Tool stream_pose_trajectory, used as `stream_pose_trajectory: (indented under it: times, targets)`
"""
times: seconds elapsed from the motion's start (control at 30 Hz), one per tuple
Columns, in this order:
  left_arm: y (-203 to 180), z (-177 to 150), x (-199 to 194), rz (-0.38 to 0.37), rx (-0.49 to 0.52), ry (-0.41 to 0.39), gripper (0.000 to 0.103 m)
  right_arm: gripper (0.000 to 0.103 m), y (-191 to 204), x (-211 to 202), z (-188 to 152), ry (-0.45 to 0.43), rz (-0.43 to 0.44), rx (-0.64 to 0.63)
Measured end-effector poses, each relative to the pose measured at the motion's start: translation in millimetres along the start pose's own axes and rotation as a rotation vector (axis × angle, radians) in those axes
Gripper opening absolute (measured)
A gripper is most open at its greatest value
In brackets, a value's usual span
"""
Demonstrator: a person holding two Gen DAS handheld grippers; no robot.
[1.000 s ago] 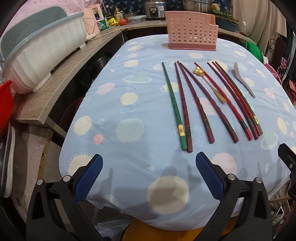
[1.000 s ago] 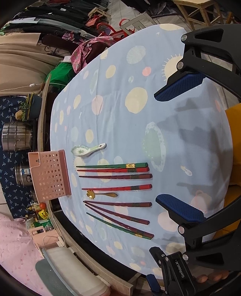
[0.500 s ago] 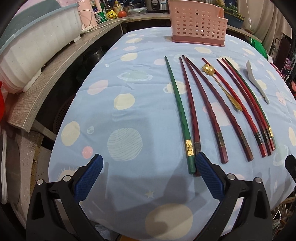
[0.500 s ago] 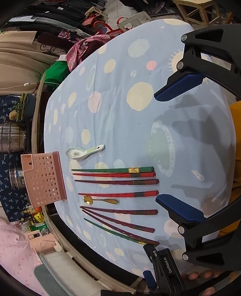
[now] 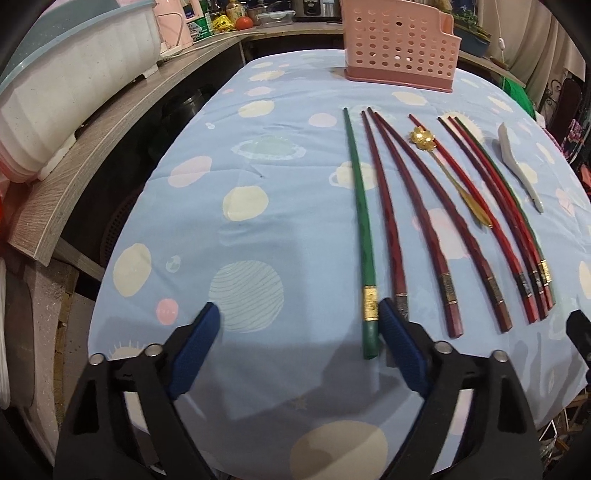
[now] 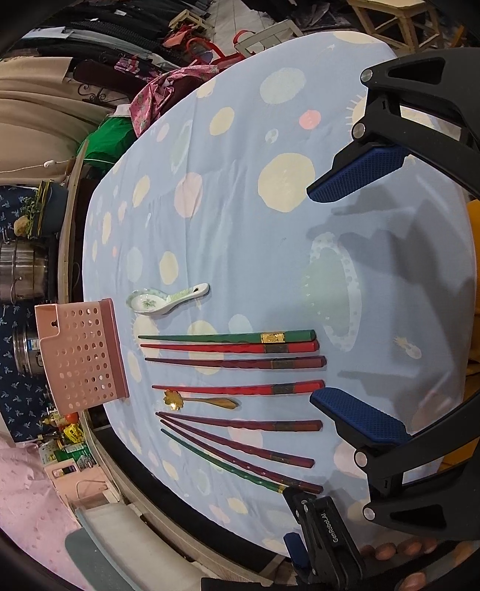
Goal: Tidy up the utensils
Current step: 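Lower the left tool and close it on the green chopstick, then close the right tool on the white ceramic spoon while the left tool holds the green chopstick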
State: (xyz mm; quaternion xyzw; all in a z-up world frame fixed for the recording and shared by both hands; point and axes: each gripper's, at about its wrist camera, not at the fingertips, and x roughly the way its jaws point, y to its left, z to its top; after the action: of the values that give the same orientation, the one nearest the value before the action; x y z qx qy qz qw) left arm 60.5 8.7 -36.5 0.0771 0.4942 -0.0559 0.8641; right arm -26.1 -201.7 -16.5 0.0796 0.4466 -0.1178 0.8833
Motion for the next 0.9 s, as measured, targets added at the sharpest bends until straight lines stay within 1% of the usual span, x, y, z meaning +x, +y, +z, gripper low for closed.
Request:
stream_pose_trajectory:
  times: [0.07,0.1,0.13,0.17,0.23,0.27,0.3,0.43,0.57,0.63,0.7,0.73,0.8,0.83,0.9]
  targets:
    - [-1.9,1.3,-1.1,-0.034,0.005,-0.002,0.059,0.096,0.1,0.6,0.6,0.000,0.001,0.000]
    - [-3.0,1.5,-1.9,-0.058,0.009,-0.003,0.043,0.096,0.2,0.7,0.4,0.001,0.000,0.000]
    - [-5.1,2.3,-2.6,-0.078,0.017,-0.002,0.033,0.096,0.2,0.9,0.5,0.002,0.000,-0.001]
    - [-7.3,3.1,-3.1,-0.087,0.025,0.000,0.029,0.096,0.2,0.8,0.5,0.002,0.000,0.000]
    - [-9.8,4.2,-2.9,-0.095,0.030,0.001,0.016,0.096,0.2,2.3,2.7,0.003,0.002,0.000]
    - [-10.6,4.6,-2.8,-0.099,0.033,0.001,0.014,0.096,0.1,3.7,4.9,0.002,0.003,-0.002]
    - [-10.9,4.6,-2.9,-0.100,0.035,0.001,0.008,0.096,-0.2,4.6,6.6,0.000,0.004,-0.003]
    - [-9.2,6.1,-2.0,-0.109,0.027,0.004,0.007,0.096,-4.8,10.3,19.3,-0.012,0.031,0.009]
    - [-10.7,8.2,-0.3,-0.093,0.032,-0.001,0.007,0.090,-8.7,19.1,38.1,-0.042,0.031,0.013]
    - [-11.5,9.7,0.6,-0.086,0.036,-0.002,0.007,0.083,-9.8,26.3,46.9,-0.043,0.040,0.008]
    - [-11.4,11.7,1.9,-0.082,0.036,-0.003,0.007,0.072,-10.6,35.3,56.5,-0.034,0.052,0.007]
    - [-11.2,12.0,2.2,-0.081,0.033,-0.004,0.007,0.069,-10.8,39.6,60.9,-0.031,0.063,0.010]
    - [-10.3,14.0,3.7,-0.079,0.029,-0.004,0.007,0.059,-10.2,48.2,69.1,-0.026,0.077,0.011]
    - [-10.2,15.0,4.2,-0.078,0.029,-0.004,0.007,0.056,-9.1,53.0,73.0,-0.024,0.080,0.005]
    - [-10.0,16.5,5.0,-0.077,0.027,-0.004,0.007,0.046,-5.8,61.6,78.9,-0.015,0.082,-0.009]
